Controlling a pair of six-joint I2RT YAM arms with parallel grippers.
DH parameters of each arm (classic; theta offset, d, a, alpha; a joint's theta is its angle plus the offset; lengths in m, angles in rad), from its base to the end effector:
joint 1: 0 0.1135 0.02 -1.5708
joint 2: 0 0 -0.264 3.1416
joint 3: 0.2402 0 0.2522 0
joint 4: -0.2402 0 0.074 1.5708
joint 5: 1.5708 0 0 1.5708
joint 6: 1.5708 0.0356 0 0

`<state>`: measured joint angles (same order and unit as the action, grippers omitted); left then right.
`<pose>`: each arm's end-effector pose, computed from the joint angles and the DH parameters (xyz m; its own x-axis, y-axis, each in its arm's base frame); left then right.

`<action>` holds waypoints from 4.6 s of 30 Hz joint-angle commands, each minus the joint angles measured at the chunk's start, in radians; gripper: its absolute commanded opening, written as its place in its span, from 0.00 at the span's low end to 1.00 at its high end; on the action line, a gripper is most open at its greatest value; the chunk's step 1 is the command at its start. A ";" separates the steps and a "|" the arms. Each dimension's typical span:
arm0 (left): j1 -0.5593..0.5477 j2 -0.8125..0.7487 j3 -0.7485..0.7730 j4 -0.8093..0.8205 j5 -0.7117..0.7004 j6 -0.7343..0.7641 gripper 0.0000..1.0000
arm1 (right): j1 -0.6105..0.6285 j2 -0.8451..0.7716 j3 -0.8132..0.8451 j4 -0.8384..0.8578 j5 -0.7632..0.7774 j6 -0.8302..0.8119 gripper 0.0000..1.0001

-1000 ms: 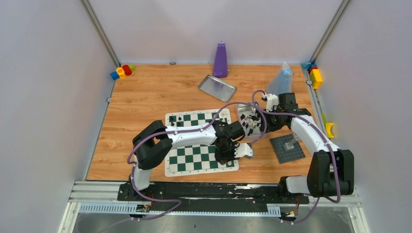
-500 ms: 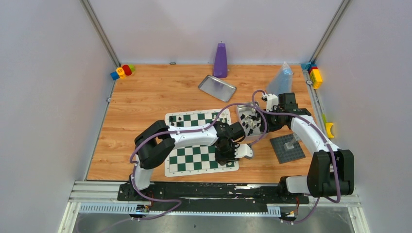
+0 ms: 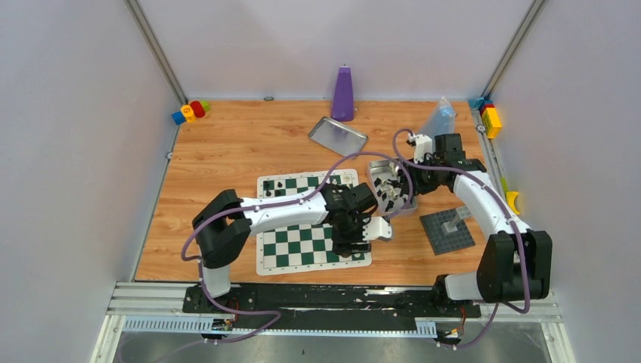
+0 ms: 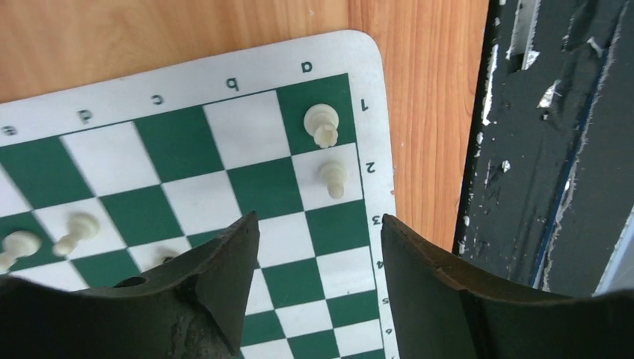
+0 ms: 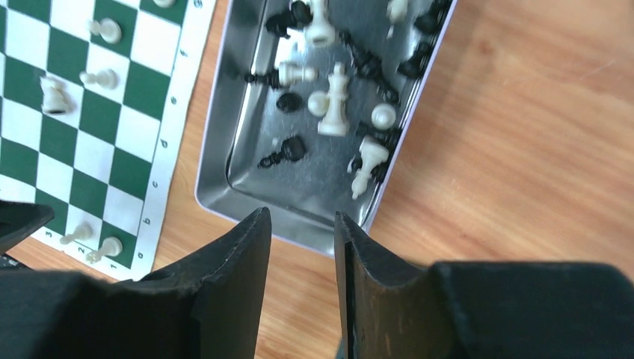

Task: Set up the chess pieces on the board
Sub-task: Place the chess piece on the chessboard, then pick up the chess piece from the storage box, then place the chess piece on the chessboard.

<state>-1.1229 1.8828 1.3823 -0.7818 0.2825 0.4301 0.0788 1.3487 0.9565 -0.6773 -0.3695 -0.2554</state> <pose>0.1537 -0.3428 0.1961 -0.0021 0.9290 -0.3700 0.9911 -0.0473 -0.1243 0.2608 0.0335 0.2388 -0.7836 -0.2982 -0.5450 -0.4593 0.8688 0.1850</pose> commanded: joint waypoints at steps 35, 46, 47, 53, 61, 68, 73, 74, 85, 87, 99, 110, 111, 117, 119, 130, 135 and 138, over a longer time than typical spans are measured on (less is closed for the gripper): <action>0.160 -0.223 -0.024 0.024 0.017 -0.023 0.77 | 0.121 0.377 0.303 -0.032 0.186 -0.047 0.26; 0.160 -0.230 -0.034 0.025 0.006 -0.020 0.77 | 0.130 0.422 0.307 -0.038 0.090 -0.030 0.26; 0.160 -0.230 -0.034 0.026 0.004 -0.020 0.77 | 0.133 0.426 0.307 -0.038 0.088 -0.030 0.26; 0.160 -0.231 -0.038 0.026 0.002 -0.018 0.77 | 0.140 0.447 0.302 -0.037 0.084 -0.025 0.25; 0.160 -0.231 -0.041 0.027 0.001 -0.016 0.77 | 0.144 0.470 0.297 -0.034 0.087 -0.025 0.23; 0.160 -0.231 -0.044 0.029 0.002 -0.016 0.78 | 0.146 0.474 0.292 -0.034 0.096 -0.028 0.21; 0.160 -0.232 -0.044 0.029 0.000 -0.016 0.78 | 0.146 0.484 0.293 -0.034 0.096 -0.029 0.18; 0.160 -0.233 -0.045 0.029 0.000 -0.016 0.78 | 0.146 0.488 0.294 -0.034 0.096 -0.028 0.18; 0.159 -0.240 -0.046 0.030 -0.007 -0.016 0.78 | 0.147 0.487 0.309 -0.039 0.109 -0.028 0.10; 0.160 -0.243 -0.045 0.029 -0.010 -0.016 0.78 | 0.147 0.476 0.318 -0.044 0.109 -0.028 0.07; 0.213 -0.282 -0.041 0.031 -0.006 -0.026 0.78 | 0.148 0.384 0.429 -0.146 0.052 -0.035 0.00; 0.430 -0.359 -0.065 0.017 0.074 -0.045 0.79 | 0.254 0.310 0.447 -0.162 -0.038 -0.060 0.01; 0.475 -0.363 -0.068 0.010 0.087 -0.047 0.79 | 0.274 0.311 0.452 -0.163 -0.035 -0.061 0.01; 0.666 -0.455 -0.118 -0.021 0.166 -0.062 0.79 | 0.384 0.355 0.481 -0.163 -0.017 -0.065 0.02; 0.722 -0.493 -0.136 -0.024 0.185 -0.065 0.80 | 0.418 0.376 0.477 -0.161 -0.014 -0.067 0.02; 0.896 -0.598 -0.156 -0.008 0.243 -0.099 0.83 | 0.592 0.441 0.409 -0.135 0.035 -0.085 0.02; 0.909 -0.604 -0.156 0.000 0.243 -0.105 0.84 | 0.624 0.478 0.406 -0.123 0.036 -0.081 0.02; 0.910 -0.601 -0.156 -0.001 0.248 -0.104 0.84 | 0.638 0.494 0.404 -0.118 0.041 -0.081 0.03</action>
<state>-0.2207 1.3025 1.2308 -0.8028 0.4976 0.3431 0.7036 1.8240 1.3605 -0.8261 -0.3416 -0.3210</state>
